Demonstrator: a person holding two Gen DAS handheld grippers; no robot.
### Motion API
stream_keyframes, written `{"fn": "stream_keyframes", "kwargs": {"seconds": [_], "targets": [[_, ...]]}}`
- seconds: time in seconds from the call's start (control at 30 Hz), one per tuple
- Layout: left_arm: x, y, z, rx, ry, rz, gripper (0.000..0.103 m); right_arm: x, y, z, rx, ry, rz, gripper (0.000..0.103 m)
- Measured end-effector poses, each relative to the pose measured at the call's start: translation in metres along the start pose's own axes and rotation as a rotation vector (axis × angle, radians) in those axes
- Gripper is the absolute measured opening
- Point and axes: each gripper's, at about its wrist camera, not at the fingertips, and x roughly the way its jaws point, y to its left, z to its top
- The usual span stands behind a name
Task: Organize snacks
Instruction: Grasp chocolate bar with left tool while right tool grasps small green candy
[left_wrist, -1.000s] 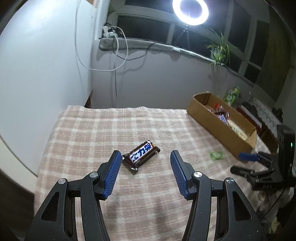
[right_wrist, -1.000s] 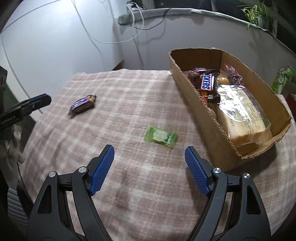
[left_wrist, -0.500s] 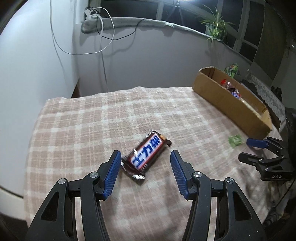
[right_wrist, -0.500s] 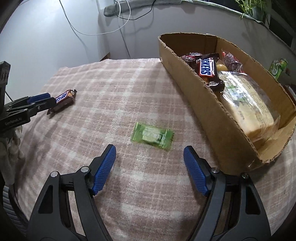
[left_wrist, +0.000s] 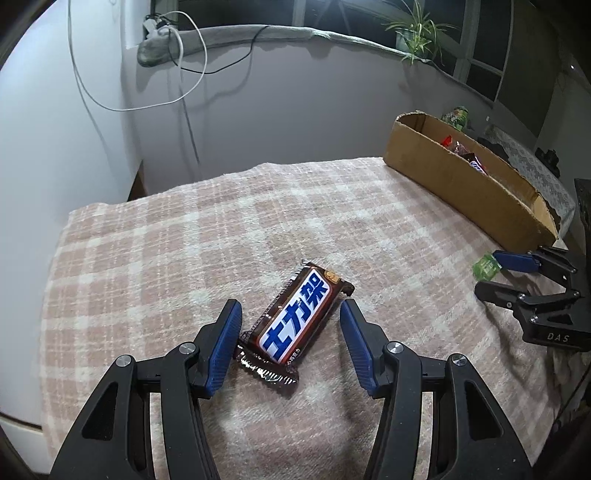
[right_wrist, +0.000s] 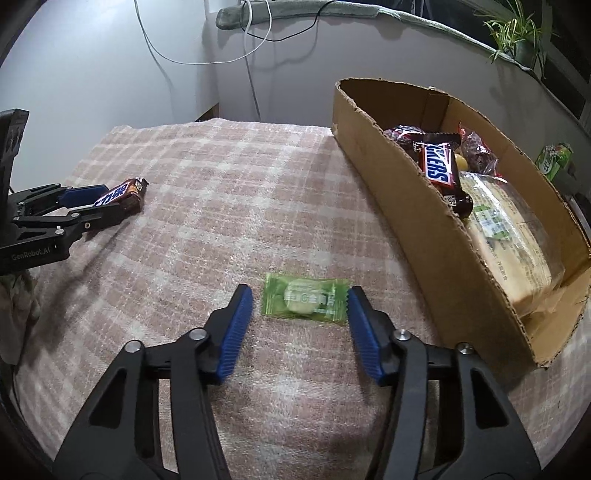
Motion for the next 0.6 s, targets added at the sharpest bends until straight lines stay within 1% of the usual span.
{"fn": "stream_keyframes", "kwargs": {"seconds": [0.07,0.1,0.13,0.17,0.23,0.3,0.37,0.53,0.6], "targets": [[0.002,-0.001,-0.001,0.003,0.004,0.001,0.054,-0.001,0.002,0.000,-0.013,-0.002,0.006,0.044],[0.002,-0.001,-0.001,0.005,0.004,0.004,0.053,-0.001,0.004,-0.001,-0.023,-0.003,0.008,0.041],[0.002,-0.001,-0.001,0.007,0.004,0.006,0.049,-0.002,0.006,-0.001,-0.030,-0.004,0.009,0.039],[0.002,-0.001,-0.002,0.009,0.004,0.009,0.042,-0.002,0.007,-0.001,-0.037,-0.006,0.011,0.037],[0.002,-0.003,-0.002,0.017,0.004,0.013,0.036,-0.002,0.006,0.000,-0.038,-0.006,0.018,0.034],[0.003,-0.005,-0.002,0.022,0.008,0.014,0.029,-0.003,0.004,0.001,-0.035,-0.007,0.031,0.033],[0.004,-0.006,-0.001,0.022,0.007,0.015,0.027,-0.003,0.002,0.001,-0.029,-0.013,0.055,0.025],[0.001,-0.003,-0.002,-0.003,0.003,0.000,0.027,-0.006,-0.002,0.000,-0.009,-0.019,0.081,0.023],[-0.001,-0.002,-0.003,-0.012,0.004,-0.004,0.027,-0.010,-0.008,-0.001,0.025,-0.025,0.110,0.021]]}}
